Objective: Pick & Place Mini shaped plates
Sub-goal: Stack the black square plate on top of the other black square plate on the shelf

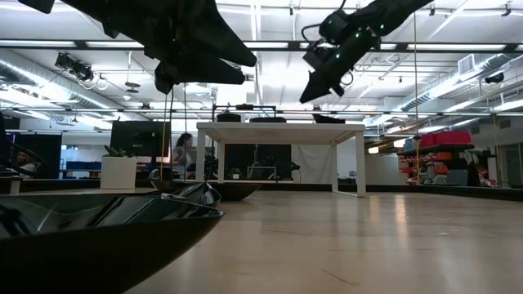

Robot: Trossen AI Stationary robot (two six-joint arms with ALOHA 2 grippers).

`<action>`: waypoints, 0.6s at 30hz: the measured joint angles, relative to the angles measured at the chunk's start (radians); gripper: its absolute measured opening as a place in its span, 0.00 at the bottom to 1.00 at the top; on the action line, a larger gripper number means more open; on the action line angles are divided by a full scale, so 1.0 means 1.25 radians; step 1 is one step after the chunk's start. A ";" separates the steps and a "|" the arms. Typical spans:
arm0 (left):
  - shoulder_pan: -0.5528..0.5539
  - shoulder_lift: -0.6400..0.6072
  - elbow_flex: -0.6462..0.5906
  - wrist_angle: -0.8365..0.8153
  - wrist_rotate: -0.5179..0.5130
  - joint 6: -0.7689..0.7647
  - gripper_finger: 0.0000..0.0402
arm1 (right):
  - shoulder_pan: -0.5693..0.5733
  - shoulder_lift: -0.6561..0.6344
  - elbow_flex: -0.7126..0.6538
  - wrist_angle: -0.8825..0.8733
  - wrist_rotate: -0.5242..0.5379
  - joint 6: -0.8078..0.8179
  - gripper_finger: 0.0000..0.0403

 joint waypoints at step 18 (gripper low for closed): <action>-0.001 0.000 0.000 0.000 0.002 0.001 0.44 | 0.033 -0.040 0.001 -0.264 0.072 -0.269 0.38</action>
